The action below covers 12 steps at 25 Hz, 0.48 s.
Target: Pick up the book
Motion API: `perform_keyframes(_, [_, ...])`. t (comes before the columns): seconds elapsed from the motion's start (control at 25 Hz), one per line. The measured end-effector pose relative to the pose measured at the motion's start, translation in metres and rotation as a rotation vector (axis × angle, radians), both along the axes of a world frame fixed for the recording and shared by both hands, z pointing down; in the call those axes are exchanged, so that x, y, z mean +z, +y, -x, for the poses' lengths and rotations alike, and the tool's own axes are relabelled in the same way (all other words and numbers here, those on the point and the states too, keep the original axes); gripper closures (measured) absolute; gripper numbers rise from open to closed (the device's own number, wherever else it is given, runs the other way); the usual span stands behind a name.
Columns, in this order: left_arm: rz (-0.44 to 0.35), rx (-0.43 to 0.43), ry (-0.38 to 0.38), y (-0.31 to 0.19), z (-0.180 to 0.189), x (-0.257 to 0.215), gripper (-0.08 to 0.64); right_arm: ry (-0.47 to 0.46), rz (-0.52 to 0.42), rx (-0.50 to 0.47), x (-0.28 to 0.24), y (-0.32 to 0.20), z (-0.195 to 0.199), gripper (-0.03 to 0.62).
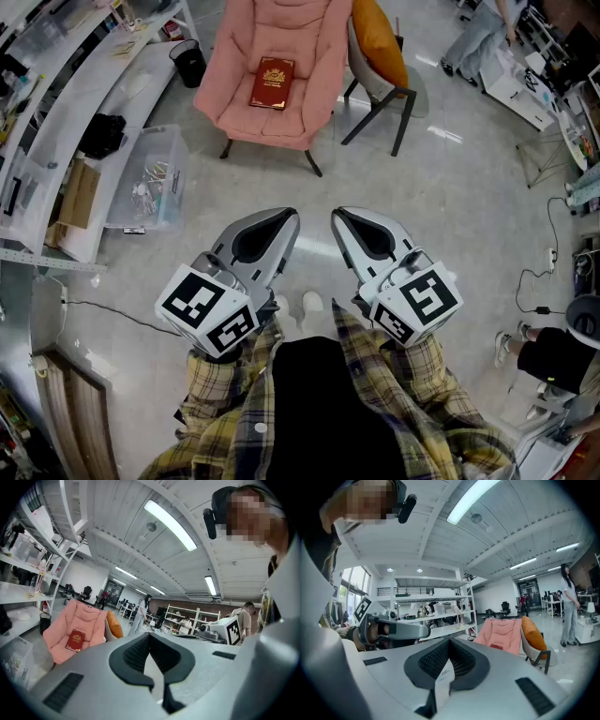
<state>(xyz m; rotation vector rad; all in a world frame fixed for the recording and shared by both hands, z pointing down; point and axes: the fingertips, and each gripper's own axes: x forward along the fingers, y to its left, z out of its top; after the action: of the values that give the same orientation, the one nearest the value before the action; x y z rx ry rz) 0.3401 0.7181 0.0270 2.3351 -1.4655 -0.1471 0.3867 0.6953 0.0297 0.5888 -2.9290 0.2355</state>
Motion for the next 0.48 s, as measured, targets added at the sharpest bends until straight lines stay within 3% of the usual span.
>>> perform_keyframes(0.48, [-0.001,-0.076,-0.011,-0.034,-0.024,0.005,0.557,0.002,-0.005,-0.070,0.008,-0.030,-0.030,0.577])
